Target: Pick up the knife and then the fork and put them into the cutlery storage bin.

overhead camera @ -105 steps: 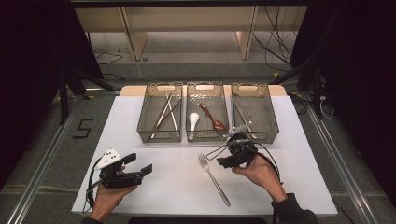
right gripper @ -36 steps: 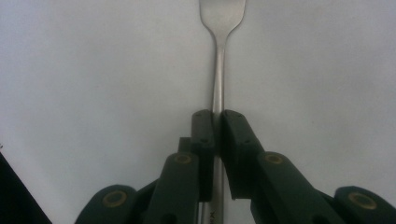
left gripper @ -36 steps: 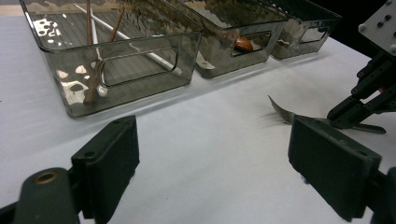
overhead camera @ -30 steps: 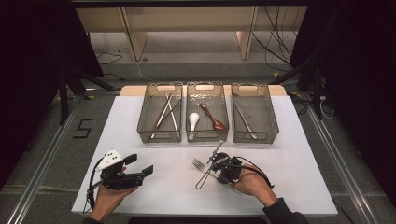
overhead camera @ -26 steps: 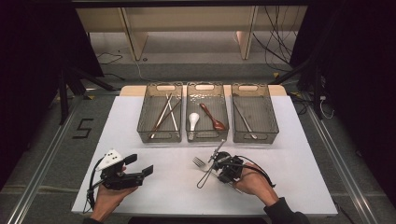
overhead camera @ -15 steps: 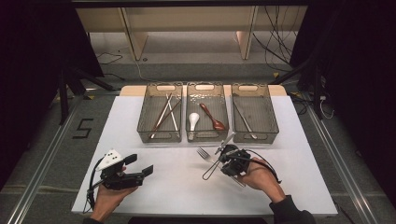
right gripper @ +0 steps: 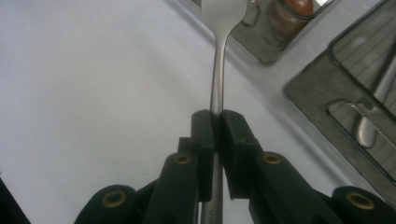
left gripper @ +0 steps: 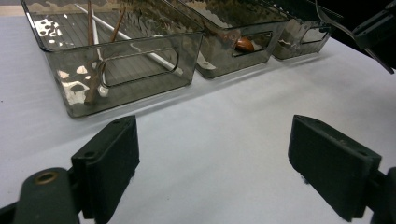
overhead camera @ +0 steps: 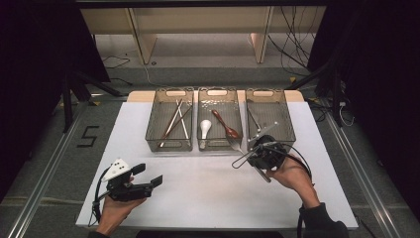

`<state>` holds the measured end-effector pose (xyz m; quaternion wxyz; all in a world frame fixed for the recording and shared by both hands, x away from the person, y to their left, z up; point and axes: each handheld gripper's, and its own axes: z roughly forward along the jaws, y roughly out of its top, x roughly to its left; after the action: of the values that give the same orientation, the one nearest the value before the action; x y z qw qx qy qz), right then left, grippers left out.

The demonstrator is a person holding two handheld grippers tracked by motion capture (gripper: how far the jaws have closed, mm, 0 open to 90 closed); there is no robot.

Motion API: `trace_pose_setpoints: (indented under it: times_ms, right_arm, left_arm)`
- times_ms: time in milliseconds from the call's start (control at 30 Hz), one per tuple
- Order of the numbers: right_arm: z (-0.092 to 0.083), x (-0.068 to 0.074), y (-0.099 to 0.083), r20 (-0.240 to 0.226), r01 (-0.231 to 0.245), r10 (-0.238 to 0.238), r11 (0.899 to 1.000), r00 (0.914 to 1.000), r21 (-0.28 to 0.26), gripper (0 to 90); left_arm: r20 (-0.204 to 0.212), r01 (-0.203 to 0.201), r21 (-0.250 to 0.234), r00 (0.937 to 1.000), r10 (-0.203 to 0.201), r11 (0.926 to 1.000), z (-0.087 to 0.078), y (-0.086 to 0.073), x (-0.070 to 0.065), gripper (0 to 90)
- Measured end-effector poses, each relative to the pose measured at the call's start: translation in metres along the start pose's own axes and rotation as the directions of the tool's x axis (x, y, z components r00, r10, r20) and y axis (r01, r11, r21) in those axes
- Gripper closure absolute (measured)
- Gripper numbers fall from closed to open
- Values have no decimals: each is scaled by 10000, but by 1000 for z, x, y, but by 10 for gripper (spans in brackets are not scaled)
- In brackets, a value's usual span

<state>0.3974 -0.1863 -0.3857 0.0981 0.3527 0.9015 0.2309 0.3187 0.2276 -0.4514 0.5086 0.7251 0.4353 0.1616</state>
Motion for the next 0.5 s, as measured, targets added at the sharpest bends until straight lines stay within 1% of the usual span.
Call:
trace_pose_setpoints:
  times_ms: [167, 333, 500]
  right_arm:
    - [-7, -12, 5, 87, -286, 289, 9990, 9995, -353, 843]
    - [-14, -30, 10, 199, -712, 729, 9946, 9971, -749, 844]
    - [-16, -43, 16, 365, -1001, 1034, 9915, 9940, -829, 843]
  left_arm:
    - [-30, 42, -27, 10000, -42, 10000, 0, 0, 1, 160]
    - [-52, 46, -13, 10000, -46, 10000, 1, -1, 1, 159]
    - [-39, 30, -25, 10000, -31, 10000, 1, 0, 1, 160]
